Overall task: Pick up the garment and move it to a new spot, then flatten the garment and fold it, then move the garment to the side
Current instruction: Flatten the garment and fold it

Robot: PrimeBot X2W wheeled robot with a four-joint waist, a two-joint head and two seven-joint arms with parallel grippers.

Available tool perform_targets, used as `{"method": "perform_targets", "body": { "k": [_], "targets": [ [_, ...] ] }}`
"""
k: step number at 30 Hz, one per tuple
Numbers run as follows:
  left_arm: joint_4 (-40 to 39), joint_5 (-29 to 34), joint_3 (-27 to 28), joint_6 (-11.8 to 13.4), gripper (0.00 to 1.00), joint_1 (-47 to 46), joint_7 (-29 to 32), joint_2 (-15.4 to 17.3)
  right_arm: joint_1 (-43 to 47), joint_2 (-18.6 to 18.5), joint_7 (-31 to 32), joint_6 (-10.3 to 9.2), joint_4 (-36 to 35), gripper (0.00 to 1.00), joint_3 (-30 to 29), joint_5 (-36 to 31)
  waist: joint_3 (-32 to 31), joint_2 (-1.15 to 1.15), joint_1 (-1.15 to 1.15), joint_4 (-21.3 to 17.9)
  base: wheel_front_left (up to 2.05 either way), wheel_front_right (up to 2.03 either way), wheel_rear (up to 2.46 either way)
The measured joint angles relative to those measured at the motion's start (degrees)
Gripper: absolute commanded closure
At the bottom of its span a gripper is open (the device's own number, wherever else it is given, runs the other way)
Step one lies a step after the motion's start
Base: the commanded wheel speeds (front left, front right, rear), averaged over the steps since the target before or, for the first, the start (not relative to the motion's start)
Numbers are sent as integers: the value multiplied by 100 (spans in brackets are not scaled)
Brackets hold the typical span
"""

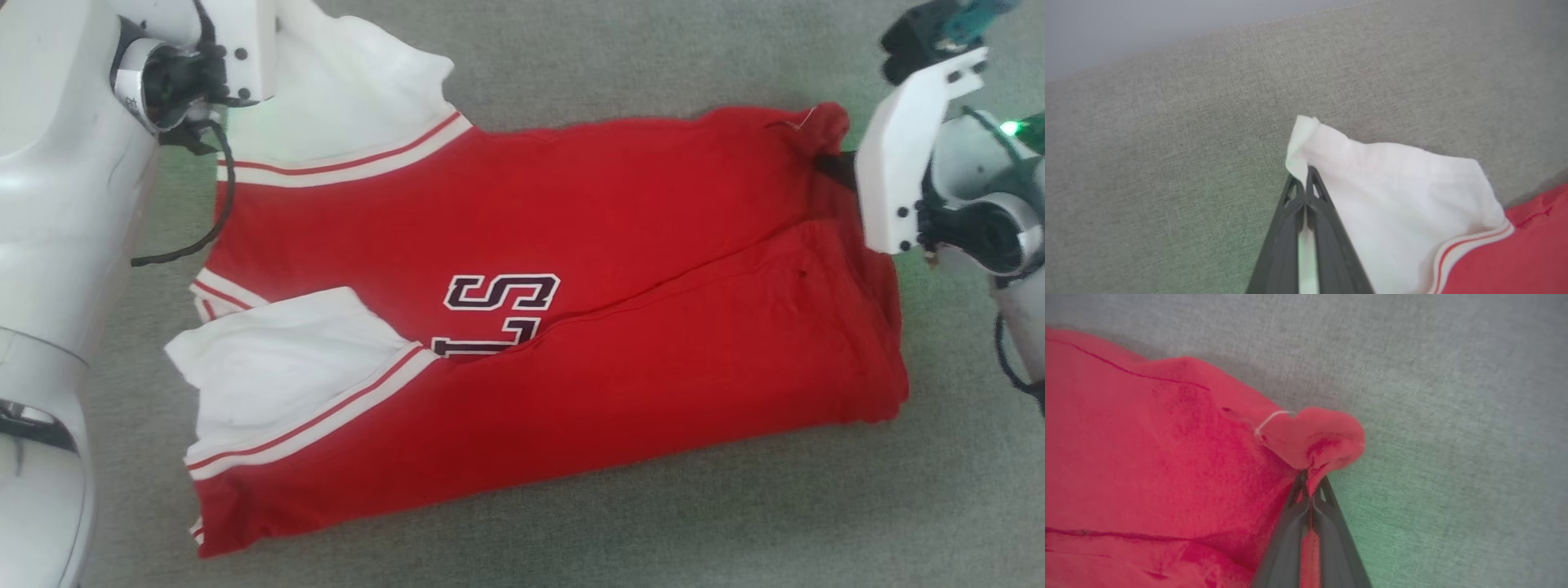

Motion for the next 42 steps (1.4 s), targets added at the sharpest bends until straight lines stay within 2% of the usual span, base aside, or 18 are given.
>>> {"method": "perform_targets", "body": {
  "k": [11, 18, 21, 24, 25, 29, 34, 37, 40, 41, 42],
  "targets": [
    [-211, -114, -46, -256, 100, 89, -165, -103, 433, -413, -372, -1, -378, 100, -283, -88, -520, 0, 0, 295, 0, 0, 0],
    [-983, -143, -175, -292, 100, 573, -20, 75, 993, -610, -376, -1, -993, 100, -519, -80, -871, 0, 0, 487, 0, 0, 0],
    [-1560, -145, -222, -129, 100, 919, 122, 267, 1321, -726, -324, -1, -1293, 100, -656, -46, -1005, 0, 0, 561, 0, 0, 0],
    [-2320, -187, -225, 137, 100, 1363, 270, 550, 1687, -794, -247, -1, -1624, 100, -800, -20, -1127, 0, 0, 620, 0, 0, 0],
    [-2938, -271, -207, 378, 100, 1704, 396, 798, 1964, -828, -175, -1, -1866, 100, -942, -20, -1198, 0, 0, 648, 0, 0, 0],
    [-4229, -358, -134, 1004, 100, 2471, 662, 1335, 2538, -856, 55, -1, -2280, 100, -1218, 7, -1292, 0, 0, 682, 0, 0, 0],
    [-5564, -488, -98, 1761, 100, 3513, 894, 1868, 3198, -775, 261, -1, -2538, 100, -1541, 34, -1311, 0, 0, 689, 0, 0, 0],
    [-5936, -654, -59, 2034, 100, 4019, 886, 2006, 3424, -662, 309, -1, -2544, 100, -1662, 16, -1300, 0, 0, 692, 0, 0, 0],
    [-5952, -758, -96, 2098, 100, 4365, 837, 2033, 3521, -520, 360, -1, -2387, 100, -1661, -2, -1309, 0, 0, 698, 0, 0, 0],
    [-5912, -765, -132, 2057, 100, 4437, 823, 2014, 3529, -480, 363, -1, -2306, 85, -1636, -10, -1318, 0, 0, 706, 0, 0, 0],
    [-5856, -765, -140, 2013, 84, 4489, 736, 1978, 3519, -461, 359, -1, -2216, 65, -1606, -41, -1325, 0, 0, 712, 0, 0, 0]
  ]
}}
